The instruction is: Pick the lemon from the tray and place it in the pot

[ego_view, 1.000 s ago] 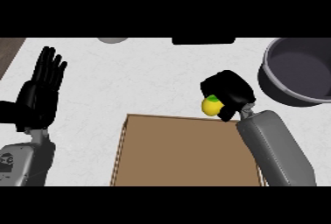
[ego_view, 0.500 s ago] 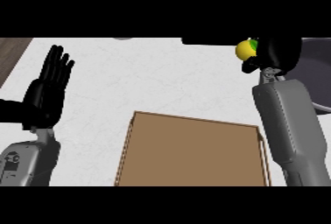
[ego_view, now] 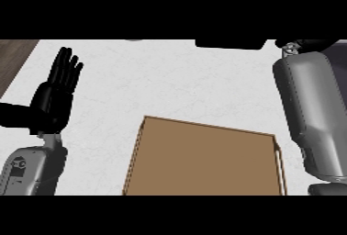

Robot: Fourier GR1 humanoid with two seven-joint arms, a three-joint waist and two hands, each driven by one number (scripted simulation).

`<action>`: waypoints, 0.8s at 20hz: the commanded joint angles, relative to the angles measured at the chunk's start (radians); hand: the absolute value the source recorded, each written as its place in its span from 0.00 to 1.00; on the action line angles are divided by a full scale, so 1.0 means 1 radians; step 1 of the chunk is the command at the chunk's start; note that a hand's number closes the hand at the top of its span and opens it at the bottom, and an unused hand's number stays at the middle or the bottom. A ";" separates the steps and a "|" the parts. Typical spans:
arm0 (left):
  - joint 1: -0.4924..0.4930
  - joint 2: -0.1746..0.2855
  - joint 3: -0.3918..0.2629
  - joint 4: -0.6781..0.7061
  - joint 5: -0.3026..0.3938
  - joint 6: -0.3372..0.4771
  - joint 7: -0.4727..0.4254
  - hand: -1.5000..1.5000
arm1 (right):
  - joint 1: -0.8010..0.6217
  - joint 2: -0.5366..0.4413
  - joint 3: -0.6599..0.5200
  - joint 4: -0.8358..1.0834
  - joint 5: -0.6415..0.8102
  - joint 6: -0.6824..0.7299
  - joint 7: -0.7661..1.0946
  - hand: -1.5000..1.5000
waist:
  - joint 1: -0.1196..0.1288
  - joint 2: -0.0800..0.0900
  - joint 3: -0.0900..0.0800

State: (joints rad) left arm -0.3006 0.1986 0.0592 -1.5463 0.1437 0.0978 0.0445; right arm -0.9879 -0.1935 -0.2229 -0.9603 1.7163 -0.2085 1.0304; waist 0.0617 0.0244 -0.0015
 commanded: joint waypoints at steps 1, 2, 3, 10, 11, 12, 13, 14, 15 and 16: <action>-0.029 -0.002 0.011 0.023 -0.012 0.021 0.002 0.50 | -0.103 -0.029 -0.067 0.169 0.040 -0.032 0.136 1.00 | -0.015 -0.006 0.001; -0.001 0.003 0.016 0.036 0.002 -0.002 -0.004 0.50 | -0.051 -0.041 -0.077 0.183 0.043 -0.103 0.123 1.00 | -0.022 -0.007 0.002; -0.024 -0.007 0.013 0.032 -0.012 0.020 -0.004 0.50 | -0.081 -0.041 -0.092 0.217 0.029 -0.092 0.114 1.00 | -0.027 -0.010 0.002; -0.038 0.035 0.061 0.025 0.016 0.005 0.042 0.50 | 0.056 -0.152 -0.173 0.166 -0.047 -0.203 -0.016 1.00 | -0.058 -0.021 0.002; -0.016 -0.014 0.031 0.070 -0.022 0.028 -0.034 0.50 | 0.072 -0.138 -0.166 0.166 -0.055 -0.197 -0.025 1.00 | -0.061 -0.021 0.002; 0.034 -0.001 0.023 -0.015 -0.010 0.014 0.014 0.50 | 0.127 -0.131 -0.155 0.145 -0.048 -0.238 -0.031 1.00 | -0.056 -0.024 0.002; -0.005 -0.015 0.010 -0.001 -0.021 0.029 0.027 0.50 | 0.052 -0.189 -0.188 0.200 -0.075 -0.209 -0.054 1.00 | -0.052 -0.021 0.002; 0.040 -0.006 0.018 -0.026 -0.017 0.020 0.019 0.50 | 0.145 -0.185 -0.204 0.180 -0.126 -0.266 -0.125 1.00 | -0.055 -0.023 0.002; -0.005 0.006 0.036 0.024 -0.007 -0.002 -0.002 0.50 | 0.100 -0.202 -0.200 0.205 -0.133 -0.257 -0.129 1.00 | -0.055 -0.021 0.002; 0.038 0.005 0.054 0.032 -0.003 0.005 -0.018 0.50 | 0.198 -0.165 -0.189 0.095 -0.158 -0.244 -0.141 1.00 | -0.067 -0.026 0.001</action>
State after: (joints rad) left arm -0.2864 0.1993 0.0912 -1.5314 0.1350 0.1090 0.0460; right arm -0.8865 -0.3532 -0.3987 -0.7981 1.6248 -0.3998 0.9369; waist 0.0067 0.0026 0.0003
